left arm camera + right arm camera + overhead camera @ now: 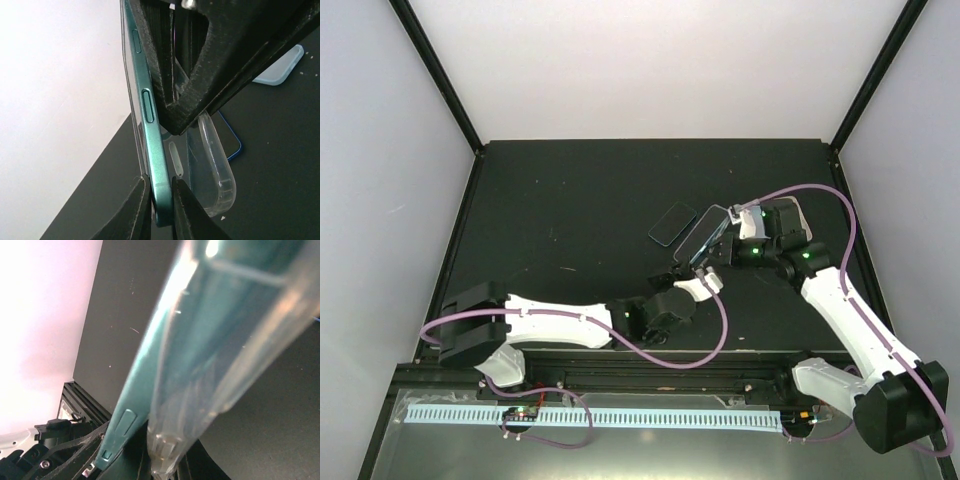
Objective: Take the phone out of the phone case
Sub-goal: Remove the phone case from the phone, then place the phone at the center of the board, then adjust the phone case at the center of the board, then place the phone case at the center of the board, then reset both arms
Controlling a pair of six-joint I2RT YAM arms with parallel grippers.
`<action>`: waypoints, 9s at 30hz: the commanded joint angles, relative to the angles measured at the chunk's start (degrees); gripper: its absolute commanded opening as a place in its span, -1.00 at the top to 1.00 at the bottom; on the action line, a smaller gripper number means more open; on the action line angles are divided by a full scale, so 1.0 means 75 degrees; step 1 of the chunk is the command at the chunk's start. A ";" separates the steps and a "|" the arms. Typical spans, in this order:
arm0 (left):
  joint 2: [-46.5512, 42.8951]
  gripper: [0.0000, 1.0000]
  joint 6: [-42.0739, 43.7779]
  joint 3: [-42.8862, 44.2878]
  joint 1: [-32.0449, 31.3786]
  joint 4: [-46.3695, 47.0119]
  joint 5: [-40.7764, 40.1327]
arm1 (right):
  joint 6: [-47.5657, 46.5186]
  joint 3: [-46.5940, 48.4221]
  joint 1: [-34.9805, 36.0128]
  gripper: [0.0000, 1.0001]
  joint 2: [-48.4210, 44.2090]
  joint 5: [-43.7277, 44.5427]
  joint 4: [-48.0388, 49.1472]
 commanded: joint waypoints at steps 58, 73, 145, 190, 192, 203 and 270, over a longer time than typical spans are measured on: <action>0.2508 0.96 -0.1170 0.1559 0.4008 -0.2636 0.0758 | -0.4727 -0.0727 -0.0595 0.98 -0.1920 0.2731 0.0669; 0.3310 0.70 -0.0360 0.2226 0.4245 -0.2878 0.1561 | -0.4714 -0.0863 -0.0594 0.98 -0.2238 0.3047 0.0805; -0.3714 -0.74 -0.3464 0.1443 0.4268 -0.4545 0.5148 | -0.5780 0.4146 -0.2469 0.98 0.5683 0.3802 -0.1380; -0.3597 -0.75 -0.3417 0.1404 0.4327 -0.4513 0.5457 | -0.6582 0.5152 -0.2628 0.63 0.7504 0.3228 -0.4025; -0.3597 -0.75 -0.3417 0.1404 0.4327 -0.4518 0.5474 | -0.6543 0.5185 -0.2632 0.53 0.7479 0.3268 -0.4000; -0.3595 -0.75 -0.3405 0.1404 0.4359 -0.4516 0.5486 | -0.6485 0.4943 -0.2625 0.47 0.6422 0.3027 -0.4182; -0.6411 -0.98 -0.3733 -0.0920 0.5388 -0.3635 0.3276 | -0.3783 -0.1087 -0.2647 -0.99 -0.4490 0.2326 0.2490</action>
